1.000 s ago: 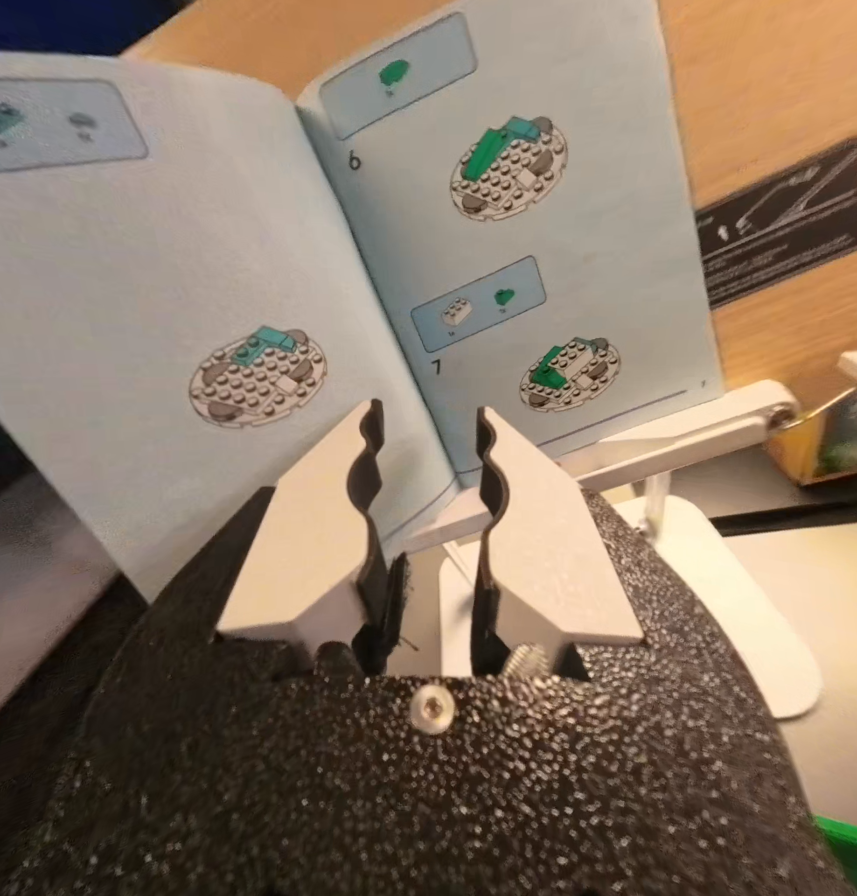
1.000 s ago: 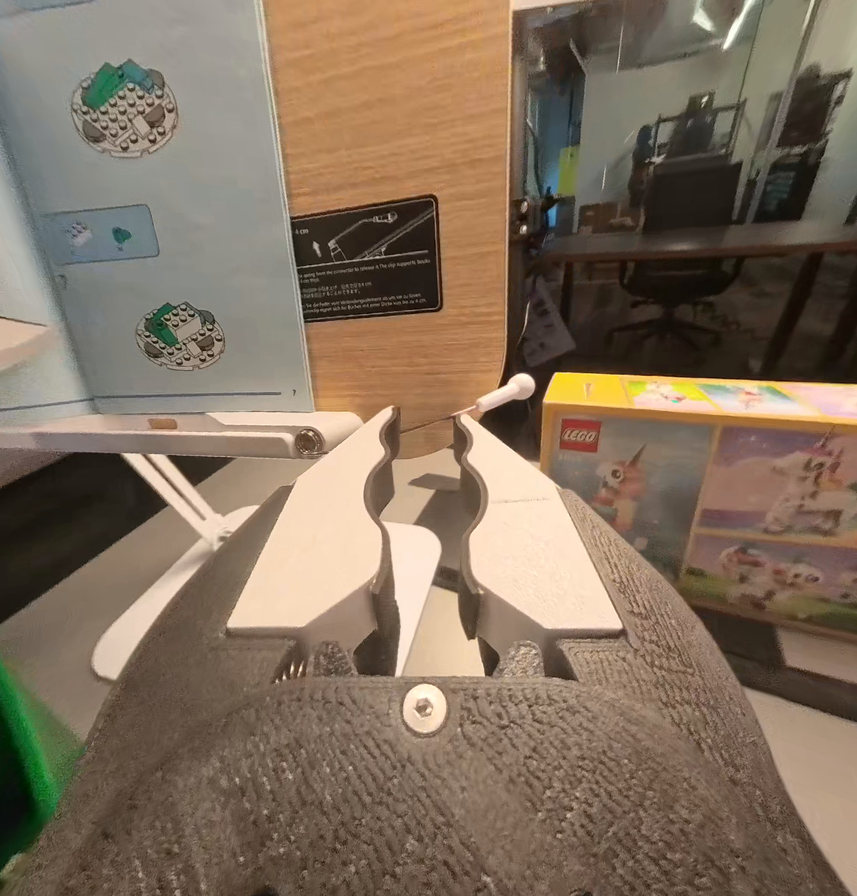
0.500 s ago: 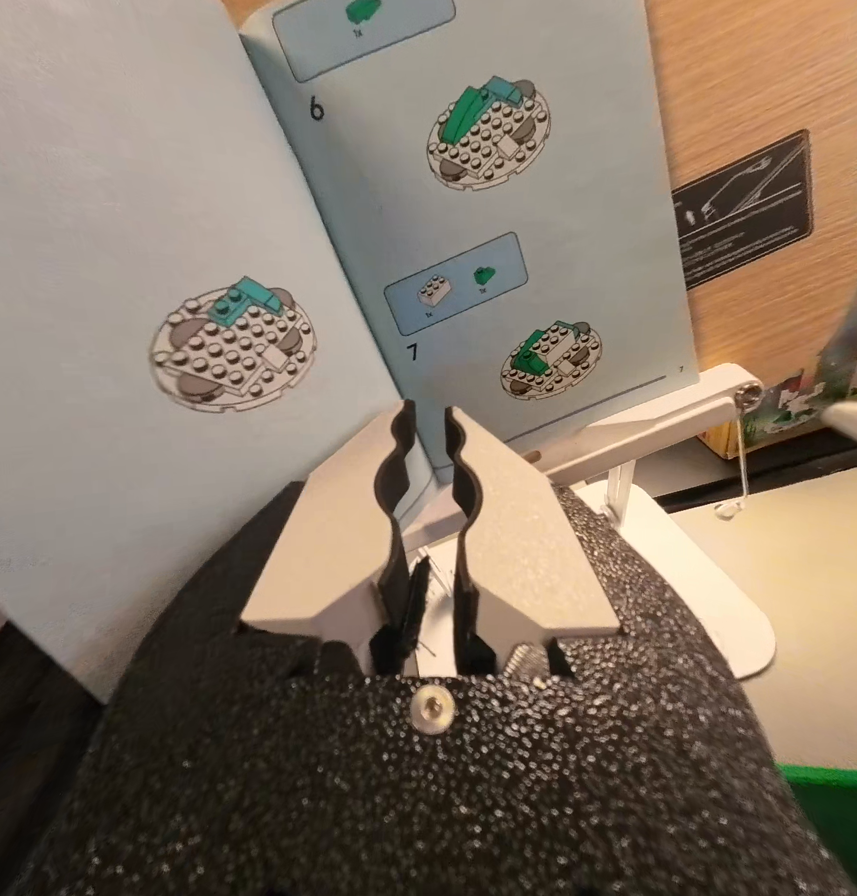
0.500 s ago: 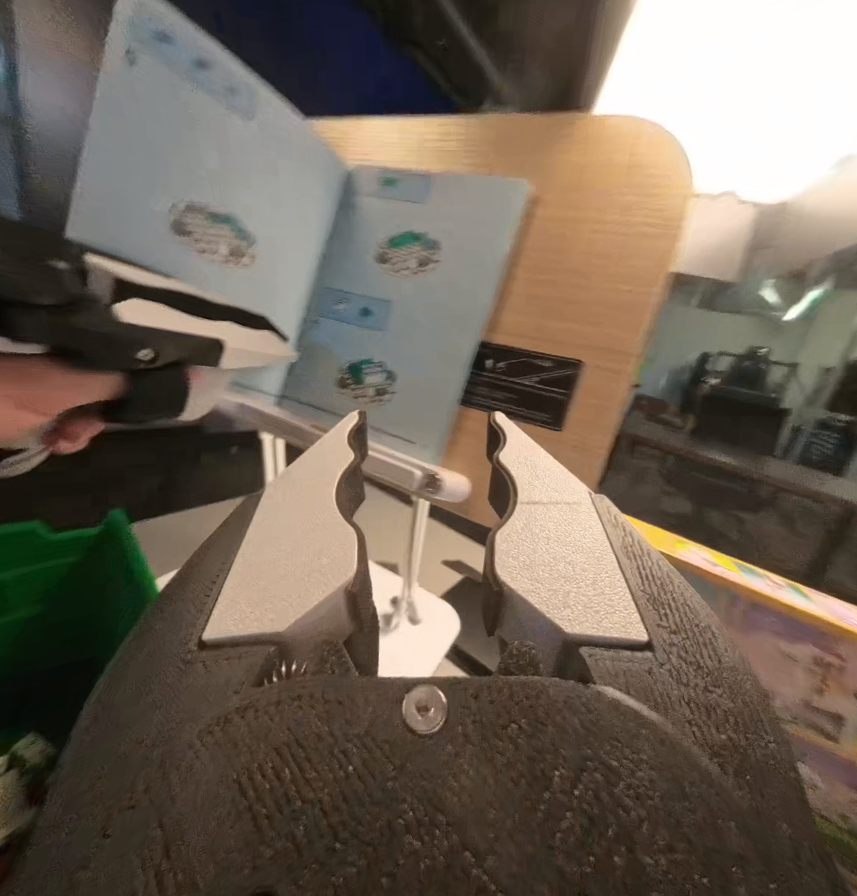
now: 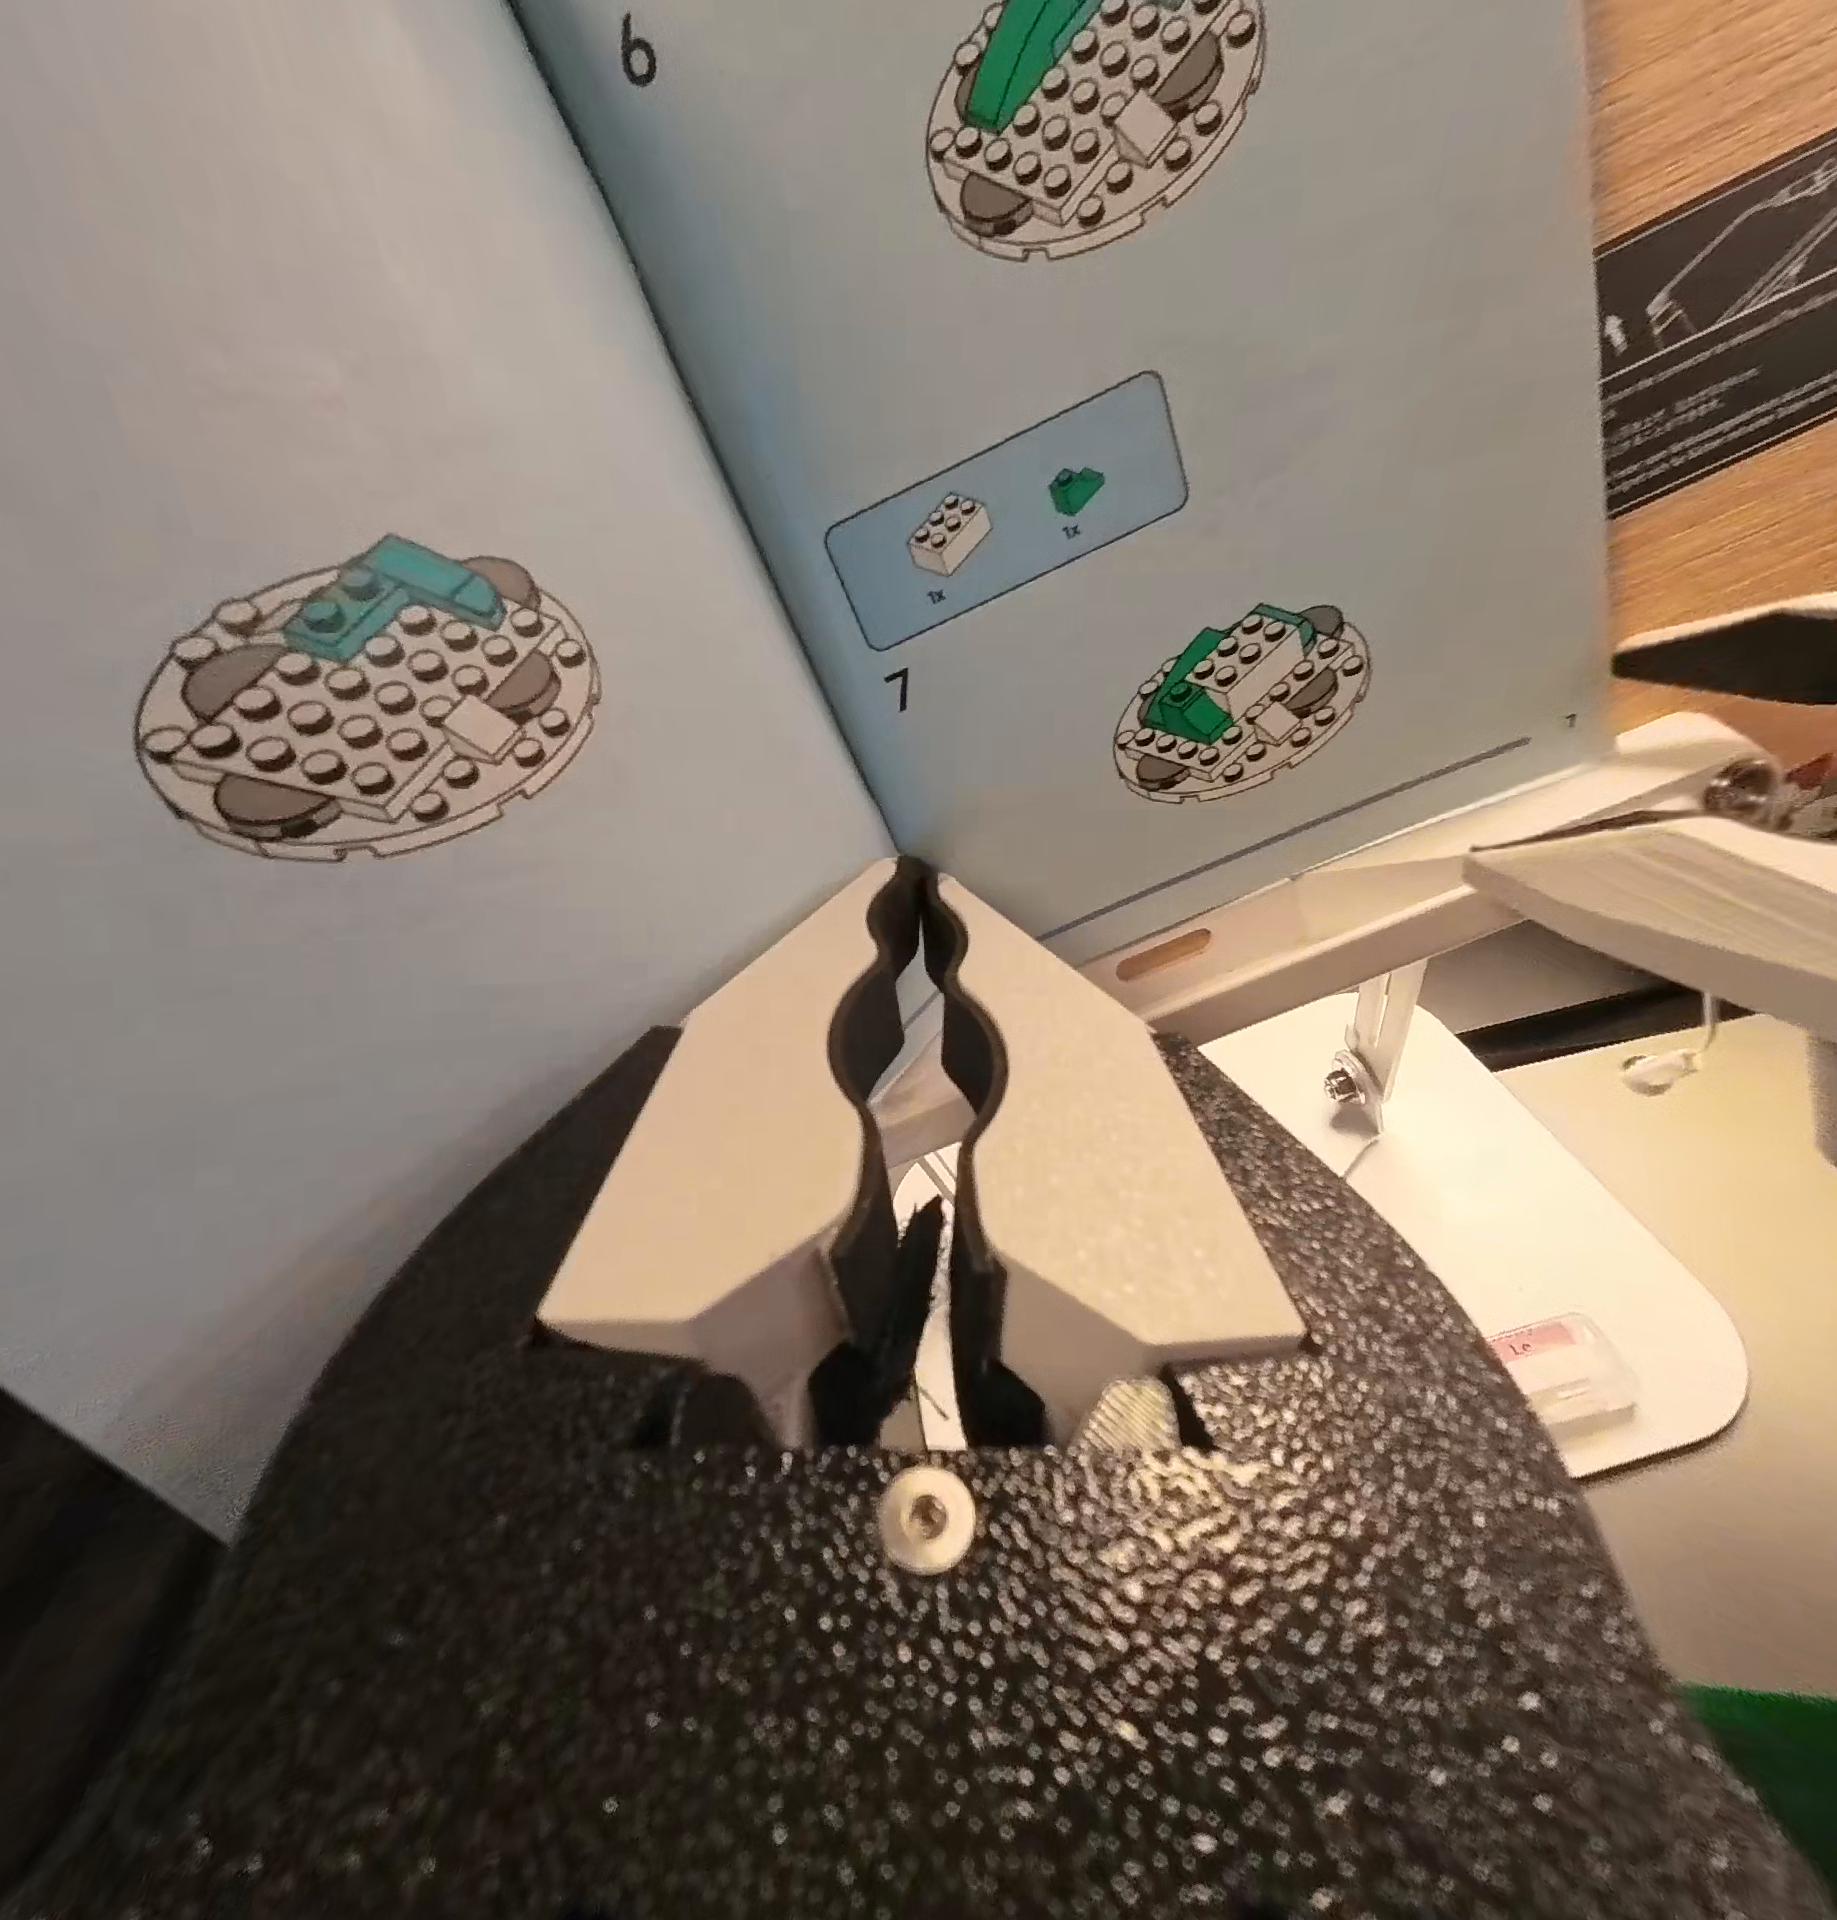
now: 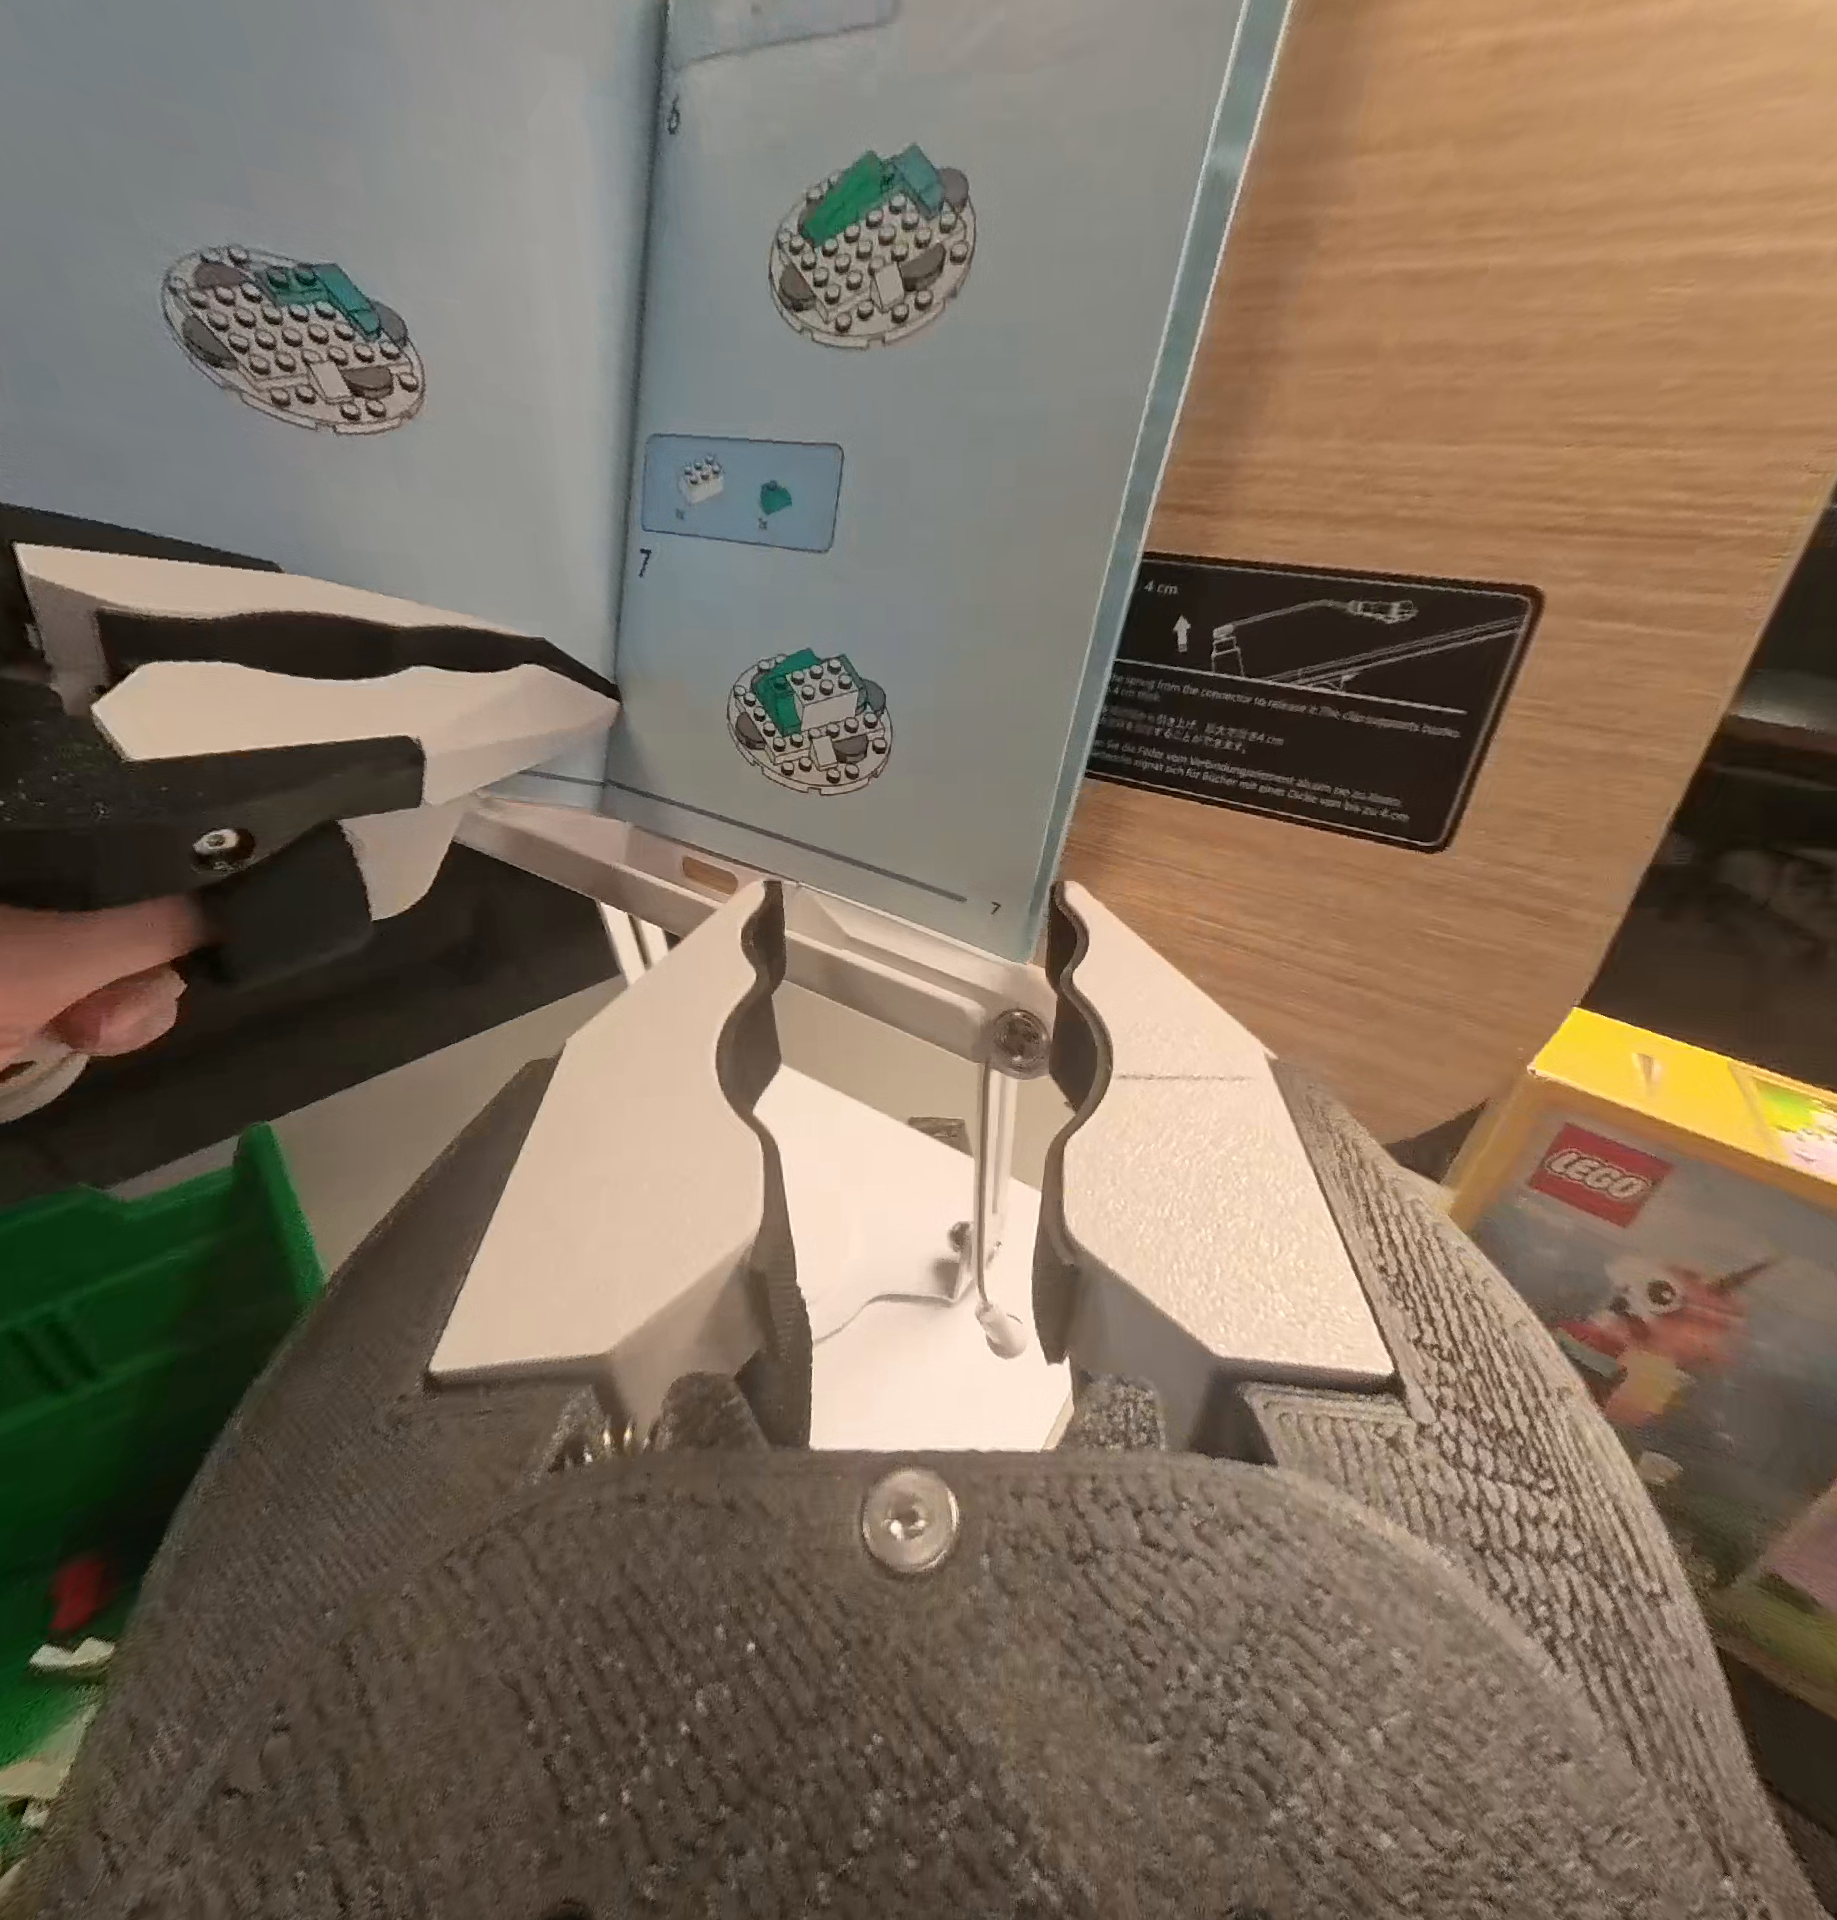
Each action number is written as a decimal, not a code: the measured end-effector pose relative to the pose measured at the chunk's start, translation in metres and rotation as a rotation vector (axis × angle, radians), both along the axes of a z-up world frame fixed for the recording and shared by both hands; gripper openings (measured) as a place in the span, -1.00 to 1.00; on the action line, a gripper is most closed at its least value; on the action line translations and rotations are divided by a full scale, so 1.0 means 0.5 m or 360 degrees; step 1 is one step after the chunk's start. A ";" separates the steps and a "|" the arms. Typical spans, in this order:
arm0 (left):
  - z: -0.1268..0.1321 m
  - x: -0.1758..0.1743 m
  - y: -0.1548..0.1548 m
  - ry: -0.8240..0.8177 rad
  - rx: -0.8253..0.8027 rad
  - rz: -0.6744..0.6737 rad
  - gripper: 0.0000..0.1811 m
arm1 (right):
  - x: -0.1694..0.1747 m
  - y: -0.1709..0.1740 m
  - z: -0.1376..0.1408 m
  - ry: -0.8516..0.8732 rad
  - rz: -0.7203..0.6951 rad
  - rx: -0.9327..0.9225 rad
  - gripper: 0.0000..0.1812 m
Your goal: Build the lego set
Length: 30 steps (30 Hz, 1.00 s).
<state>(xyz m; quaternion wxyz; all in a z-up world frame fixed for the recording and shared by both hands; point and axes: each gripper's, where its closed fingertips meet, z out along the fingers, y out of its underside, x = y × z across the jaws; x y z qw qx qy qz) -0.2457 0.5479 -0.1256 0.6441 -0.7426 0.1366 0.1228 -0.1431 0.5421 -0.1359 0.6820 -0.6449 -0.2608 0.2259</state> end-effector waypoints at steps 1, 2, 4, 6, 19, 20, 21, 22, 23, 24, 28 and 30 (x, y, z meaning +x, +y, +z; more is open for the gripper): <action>0.000 0.000 0.000 -0.0004 0.0003 -0.0001 -1.00 | -0.002 0.000 0.001 -0.0006 0.0009 0.0006 -0.45; 0.000 0.000 0.000 -0.0008 0.0006 -0.0003 -1.00 | -0.003 0.000 0.001 -0.0014 0.0012 0.0012 -0.46; 0.000 0.000 -0.001 -0.0013 0.0010 -0.0009 -1.00 | -0.005 0.000 0.004 -0.0014 0.0017 0.0016 -0.46; 0.000 0.000 -0.001 -0.0020 0.0011 -0.0013 -1.00 | -0.003 0.002 0.006 -0.0013 0.0009 0.0020 -0.47; -0.016 0.018 -0.014 -0.0127 -0.0044 -0.0206 -0.93 | -0.027 -0.028 0.028 -0.0047 0.0191 0.0102 -0.98; -0.012 0.034 -0.022 -0.0152 -0.0034 -0.0301 -0.79 | -0.030 -0.032 0.030 -0.0069 0.0199 0.0134 -0.99; 0.000 0.051 -0.034 -0.0188 0.0005 -0.0398 -0.68 | -0.033 -0.037 0.033 -0.0107 0.0196 0.0182 -1.00; 0.017 0.067 -0.047 -0.0231 0.0058 -0.0487 -0.62 | -0.036 -0.042 0.036 -0.0164 0.0185 0.0247 -1.00; 0.037 0.080 -0.061 -0.0279 0.0114 -0.0567 -0.54 | -0.039 -0.048 0.038 -0.0230 0.0173 0.0321 -1.00; 0.057 0.093 -0.075 -0.0330 0.0163 -0.0645 -0.51 | -0.044 -0.054 0.040 -0.0298 0.0161 0.0395 -1.00; 0.124 0.120 -0.111 -0.0584 0.0250 -0.0848 -0.39 | -0.067 -0.074 0.044 -0.0528 0.0103 0.0651 -1.00; 0.150 0.107 -0.112 -0.0696 0.0283 -0.0827 -0.47 | -0.077 -0.084 0.047 -0.0614 0.0066 0.0762 -1.00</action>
